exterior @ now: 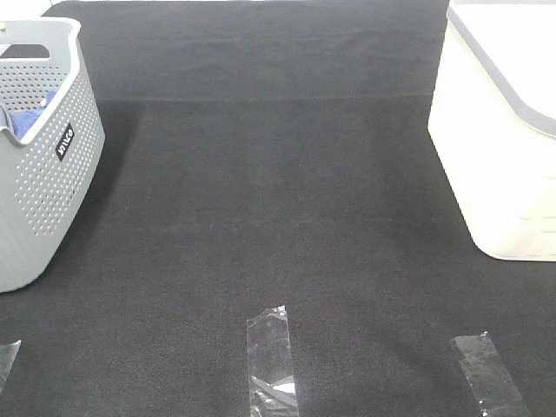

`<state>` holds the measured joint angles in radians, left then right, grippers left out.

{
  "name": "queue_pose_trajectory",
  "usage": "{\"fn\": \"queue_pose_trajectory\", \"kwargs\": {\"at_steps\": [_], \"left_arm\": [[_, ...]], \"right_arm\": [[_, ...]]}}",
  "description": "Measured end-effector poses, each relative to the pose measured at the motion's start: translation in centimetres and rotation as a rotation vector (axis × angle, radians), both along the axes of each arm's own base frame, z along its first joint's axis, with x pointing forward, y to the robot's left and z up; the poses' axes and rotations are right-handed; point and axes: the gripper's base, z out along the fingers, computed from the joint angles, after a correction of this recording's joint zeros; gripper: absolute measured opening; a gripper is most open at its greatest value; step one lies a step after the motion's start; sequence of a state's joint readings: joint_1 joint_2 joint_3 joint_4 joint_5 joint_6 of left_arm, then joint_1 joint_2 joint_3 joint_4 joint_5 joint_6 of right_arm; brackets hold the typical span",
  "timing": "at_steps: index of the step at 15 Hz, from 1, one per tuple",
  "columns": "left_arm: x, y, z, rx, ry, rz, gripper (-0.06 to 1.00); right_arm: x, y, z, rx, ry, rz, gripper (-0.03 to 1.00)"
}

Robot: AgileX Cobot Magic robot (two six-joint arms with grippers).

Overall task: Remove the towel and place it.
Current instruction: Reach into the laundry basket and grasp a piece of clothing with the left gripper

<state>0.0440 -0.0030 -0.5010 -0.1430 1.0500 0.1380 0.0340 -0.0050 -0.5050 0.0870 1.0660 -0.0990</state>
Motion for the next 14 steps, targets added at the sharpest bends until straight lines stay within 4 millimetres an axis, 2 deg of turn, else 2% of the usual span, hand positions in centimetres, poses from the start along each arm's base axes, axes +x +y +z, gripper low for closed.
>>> {"fn": "queue_pose_trajectory", "kwargs": {"at_steps": [14], "left_arm": [[0.0, 0.0, 0.0, 0.0, 0.0, 0.0, 0.71]], "right_arm": [[0.0, 0.0, 0.0, 0.0, 0.0, 0.0, 0.97]]}}
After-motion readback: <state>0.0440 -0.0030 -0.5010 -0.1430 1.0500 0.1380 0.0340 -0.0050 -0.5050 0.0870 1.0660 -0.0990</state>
